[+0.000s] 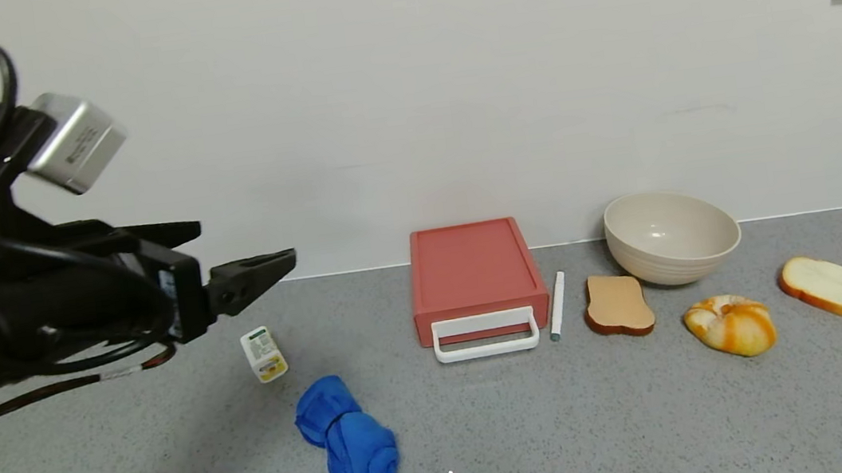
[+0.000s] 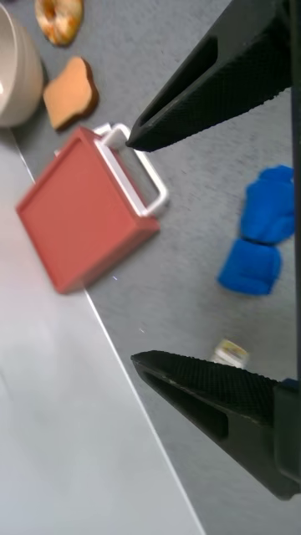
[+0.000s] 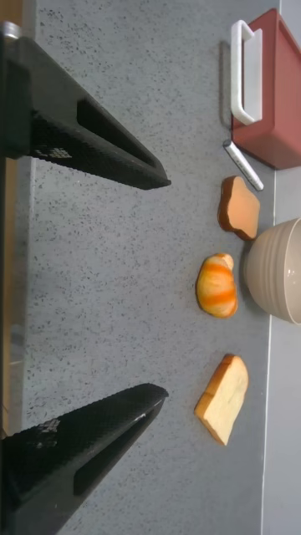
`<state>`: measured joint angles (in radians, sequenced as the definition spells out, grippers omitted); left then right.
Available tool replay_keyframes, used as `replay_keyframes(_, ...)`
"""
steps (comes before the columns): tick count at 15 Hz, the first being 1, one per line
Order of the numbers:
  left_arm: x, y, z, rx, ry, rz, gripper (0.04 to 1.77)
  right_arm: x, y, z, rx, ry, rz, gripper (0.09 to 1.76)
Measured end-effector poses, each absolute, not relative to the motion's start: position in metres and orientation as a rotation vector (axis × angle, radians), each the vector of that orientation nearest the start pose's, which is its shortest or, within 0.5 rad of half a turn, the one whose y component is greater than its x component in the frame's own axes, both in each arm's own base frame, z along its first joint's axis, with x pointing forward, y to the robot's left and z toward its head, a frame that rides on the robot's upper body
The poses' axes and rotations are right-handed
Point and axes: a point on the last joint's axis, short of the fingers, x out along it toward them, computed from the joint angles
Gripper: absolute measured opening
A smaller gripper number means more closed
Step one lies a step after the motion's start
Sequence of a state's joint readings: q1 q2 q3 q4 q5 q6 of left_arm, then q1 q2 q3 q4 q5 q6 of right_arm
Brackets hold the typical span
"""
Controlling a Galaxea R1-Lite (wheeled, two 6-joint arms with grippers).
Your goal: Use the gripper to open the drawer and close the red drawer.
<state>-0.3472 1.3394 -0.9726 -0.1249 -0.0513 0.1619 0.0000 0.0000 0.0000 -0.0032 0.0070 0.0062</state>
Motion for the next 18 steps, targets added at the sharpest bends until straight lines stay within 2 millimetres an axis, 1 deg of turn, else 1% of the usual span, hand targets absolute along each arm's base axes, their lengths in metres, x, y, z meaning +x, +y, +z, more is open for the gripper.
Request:
replay_keyframes(4, 0.158, -0.041, 0.270, 0.187, 0.245, -0.308, 1.72, -0.023, 0.000, 0.076, 0.006, -0.003, 0.007, 1.71)
replay_keyframes(6, 0.130, -0.025, 0.266, 0.179, 0.235, -0.247, 1.72, -0.023, 0.000, 0.076, 0.006, -0.003, 0.007, 1.71)
replay_keyframes(8, 0.104, -0.014, 0.260, 0.171, 0.208, -0.186, 1.72, -0.023, 0.000, 0.076, 0.006, -0.003, 0.007, 1.71)
replay_keyframes(13, 0.041, -0.002, 0.240, 0.162, 0.136, -0.053, 1.72, -0.023, 0.000, 0.076, 0.006, -0.003, 0.007, 1.71)
replay_keyframes(15, 0.020, 0.000, 0.234, 0.145, 0.103, 0.000, 1.72, -0.023, 0.000, 0.076, 0.006, -0.003, 0.007, 1.71)
replay_keyframes(18, -0.005, 0.002, 0.227, 0.099, 0.024, 0.064, 1.72, -0.023, 0.000, 0.076, 0.006, -0.003, 0.007, 1.71)
